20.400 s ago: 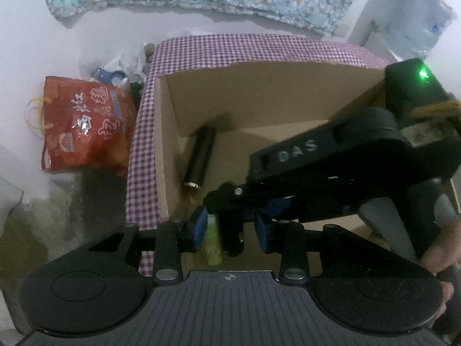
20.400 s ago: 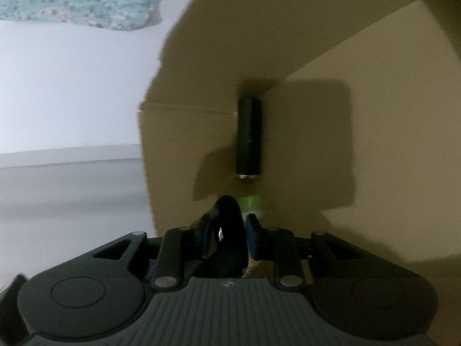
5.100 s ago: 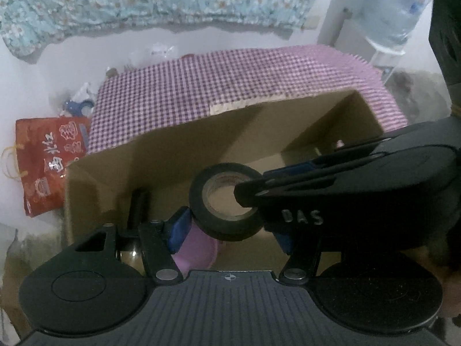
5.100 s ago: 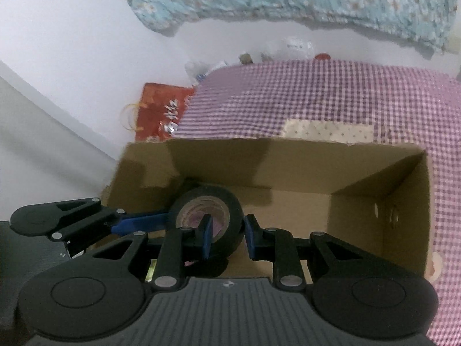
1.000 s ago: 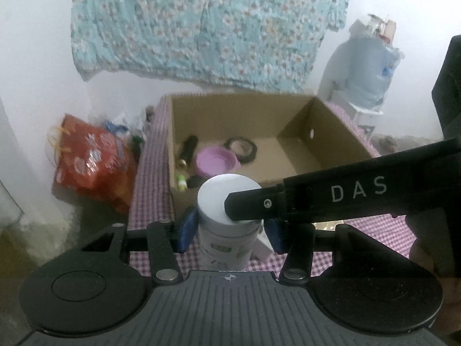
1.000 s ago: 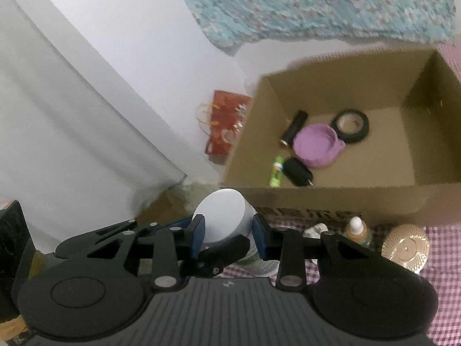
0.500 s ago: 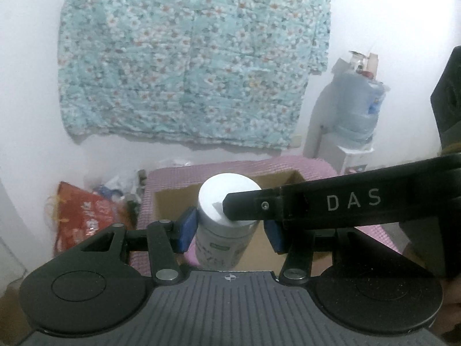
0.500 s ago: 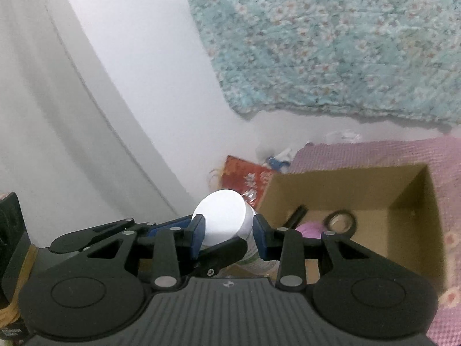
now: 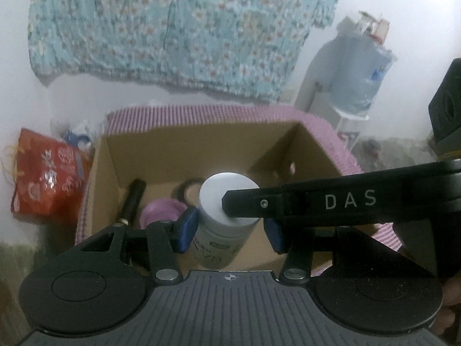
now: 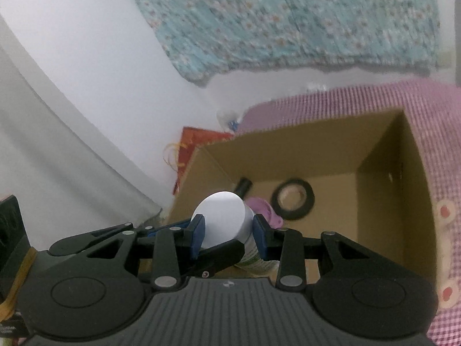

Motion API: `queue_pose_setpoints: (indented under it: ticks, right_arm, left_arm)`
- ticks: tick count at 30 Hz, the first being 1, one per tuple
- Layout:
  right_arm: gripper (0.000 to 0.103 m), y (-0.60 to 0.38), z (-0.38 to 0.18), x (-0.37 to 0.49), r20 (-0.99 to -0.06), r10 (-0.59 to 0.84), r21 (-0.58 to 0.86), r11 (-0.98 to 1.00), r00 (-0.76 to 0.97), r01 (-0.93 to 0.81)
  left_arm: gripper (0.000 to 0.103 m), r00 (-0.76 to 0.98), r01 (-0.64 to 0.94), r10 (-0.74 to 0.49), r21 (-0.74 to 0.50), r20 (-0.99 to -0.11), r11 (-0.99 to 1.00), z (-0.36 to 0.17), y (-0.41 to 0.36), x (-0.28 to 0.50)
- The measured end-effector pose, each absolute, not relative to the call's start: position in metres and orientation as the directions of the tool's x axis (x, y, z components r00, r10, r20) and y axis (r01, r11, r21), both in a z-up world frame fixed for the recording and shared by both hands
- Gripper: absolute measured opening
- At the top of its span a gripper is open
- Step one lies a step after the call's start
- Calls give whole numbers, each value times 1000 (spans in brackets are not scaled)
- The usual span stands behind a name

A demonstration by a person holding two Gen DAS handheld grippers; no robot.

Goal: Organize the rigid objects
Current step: 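Carry the white pill bottle with the right gripper into the box, then release the pill bottle in the box and withdraw the right gripper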

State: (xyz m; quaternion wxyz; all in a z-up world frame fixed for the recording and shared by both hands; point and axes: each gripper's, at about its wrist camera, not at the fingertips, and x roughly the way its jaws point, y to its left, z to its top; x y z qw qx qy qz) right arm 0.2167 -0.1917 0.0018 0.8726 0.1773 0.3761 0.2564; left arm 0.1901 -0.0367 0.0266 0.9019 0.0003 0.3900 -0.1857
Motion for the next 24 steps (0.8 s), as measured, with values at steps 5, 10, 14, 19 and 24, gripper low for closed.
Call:
queue_pose_setpoints:
  ticks: [5,10,14,19,24]
  right_arm:
    - [40,-191,-20,221,-587,592,522,798,552,-300]
    - [40,-187,-32,223,-609,581,510,808,541,-294]
    - [40,-184,-35,221,-614,579,502,811,537,-301]
    - [44,-188,-28,219,-604,583,516,806,543,-292]
    - [55,-207,-10,204,-546,577,536,798,608,-276]
  left_arm:
    - [50,602,330,-323,-140,-731,933,13,-34,191]
    - [50,585,342,-319,-130,-746,931,2,-35,193]
    - [51,589,346,-315,-120,-744,931,-1,-35,192]
    - [70,592,333,-322,-140,-738,932,7,-33,189]
    - [85,608,310,-347,-188,-714,932,22,-22,179]
